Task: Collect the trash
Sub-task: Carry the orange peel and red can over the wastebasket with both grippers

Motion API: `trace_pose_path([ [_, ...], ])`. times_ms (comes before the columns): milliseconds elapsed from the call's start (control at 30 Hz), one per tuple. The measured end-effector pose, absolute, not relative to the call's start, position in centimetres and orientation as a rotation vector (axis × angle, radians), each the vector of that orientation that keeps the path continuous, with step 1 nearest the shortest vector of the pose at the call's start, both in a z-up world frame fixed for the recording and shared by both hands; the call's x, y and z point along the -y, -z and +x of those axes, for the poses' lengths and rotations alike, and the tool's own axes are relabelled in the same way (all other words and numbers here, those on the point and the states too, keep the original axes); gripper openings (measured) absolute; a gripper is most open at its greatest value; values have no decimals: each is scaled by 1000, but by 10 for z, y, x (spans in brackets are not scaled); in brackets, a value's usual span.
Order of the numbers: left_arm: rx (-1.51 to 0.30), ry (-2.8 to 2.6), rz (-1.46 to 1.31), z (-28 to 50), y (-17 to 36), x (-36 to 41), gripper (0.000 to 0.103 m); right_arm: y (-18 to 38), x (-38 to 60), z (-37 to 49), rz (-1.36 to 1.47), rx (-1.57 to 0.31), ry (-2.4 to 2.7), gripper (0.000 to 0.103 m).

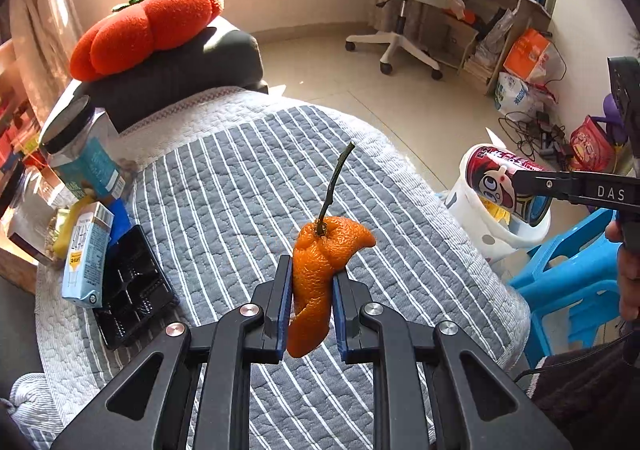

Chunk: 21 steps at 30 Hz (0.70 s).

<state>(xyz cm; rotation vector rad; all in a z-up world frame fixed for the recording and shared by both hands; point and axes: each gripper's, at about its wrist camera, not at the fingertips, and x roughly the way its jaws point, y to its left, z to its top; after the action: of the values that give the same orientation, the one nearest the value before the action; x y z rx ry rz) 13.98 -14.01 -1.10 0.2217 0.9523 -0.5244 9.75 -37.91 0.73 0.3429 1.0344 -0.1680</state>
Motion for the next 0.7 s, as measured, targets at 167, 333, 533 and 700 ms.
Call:
trace_pose_path([
  [167, -926, 609, 220, 133, 11, 192, 19, -9, 418, 79, 370, -1030, 236, 56],
  [333, -934, 712, 204, 125, 19, 244, 19, -6, 450, 62, 400, -1029, 298, 56],
  [533, -945, 824, 184, 118, 33, 304, 19, 1, 486, 39, 428, -1042, 360, 56],
  [700, -909, 872, 197, 111, 42, 343, 19, 4, 507, 27, 461, -1045, 385, 56],
])
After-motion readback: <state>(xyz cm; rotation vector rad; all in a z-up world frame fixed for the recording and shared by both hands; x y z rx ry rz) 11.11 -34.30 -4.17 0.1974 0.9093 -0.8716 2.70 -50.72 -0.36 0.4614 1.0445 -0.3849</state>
